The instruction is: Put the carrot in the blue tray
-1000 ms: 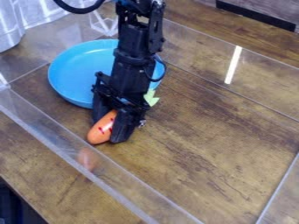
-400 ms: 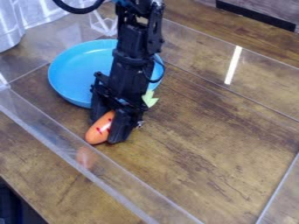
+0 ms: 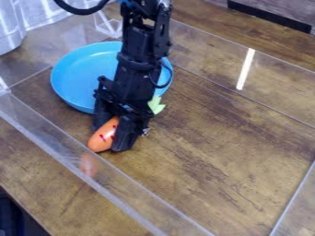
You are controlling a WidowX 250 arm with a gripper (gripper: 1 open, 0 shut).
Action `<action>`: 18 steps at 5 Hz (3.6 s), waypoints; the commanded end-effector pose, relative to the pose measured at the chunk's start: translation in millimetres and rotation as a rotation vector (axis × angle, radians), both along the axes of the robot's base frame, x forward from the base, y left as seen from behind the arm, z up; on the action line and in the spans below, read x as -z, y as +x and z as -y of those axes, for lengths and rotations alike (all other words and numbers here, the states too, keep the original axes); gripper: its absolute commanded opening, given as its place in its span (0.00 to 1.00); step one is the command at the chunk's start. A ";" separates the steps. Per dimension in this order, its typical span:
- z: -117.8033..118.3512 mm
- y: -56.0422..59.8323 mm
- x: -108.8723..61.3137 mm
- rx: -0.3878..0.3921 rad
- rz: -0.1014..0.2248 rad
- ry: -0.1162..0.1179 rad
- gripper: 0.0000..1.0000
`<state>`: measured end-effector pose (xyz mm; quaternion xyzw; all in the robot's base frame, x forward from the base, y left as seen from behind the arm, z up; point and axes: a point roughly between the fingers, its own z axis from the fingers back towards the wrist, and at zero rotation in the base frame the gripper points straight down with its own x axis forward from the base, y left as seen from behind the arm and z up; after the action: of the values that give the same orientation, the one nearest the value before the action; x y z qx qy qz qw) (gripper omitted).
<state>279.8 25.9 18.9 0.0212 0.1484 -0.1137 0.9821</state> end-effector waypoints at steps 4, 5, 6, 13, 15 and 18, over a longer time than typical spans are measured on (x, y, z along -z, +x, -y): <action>-0.8 -6.3 -11.9 0.012 0.045 0.025 0.00; -0.5 -8.4 -13.5 0.012 0.048 0.032 0.00; -0.1 -10.3 -15.4 0.010 0.050 0.039 0.00; 0.3 -18.9 -12.7 0.005 0.062 0.078 0.00; -0.2 -20.7 -9.2 0.006 0.068 0.086 0.00; -1.4 -21.2 -15.5 0.007 0.061 0.093 0.00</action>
<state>256.8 28.2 22.9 0.0663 0.1381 -0.1091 0.9822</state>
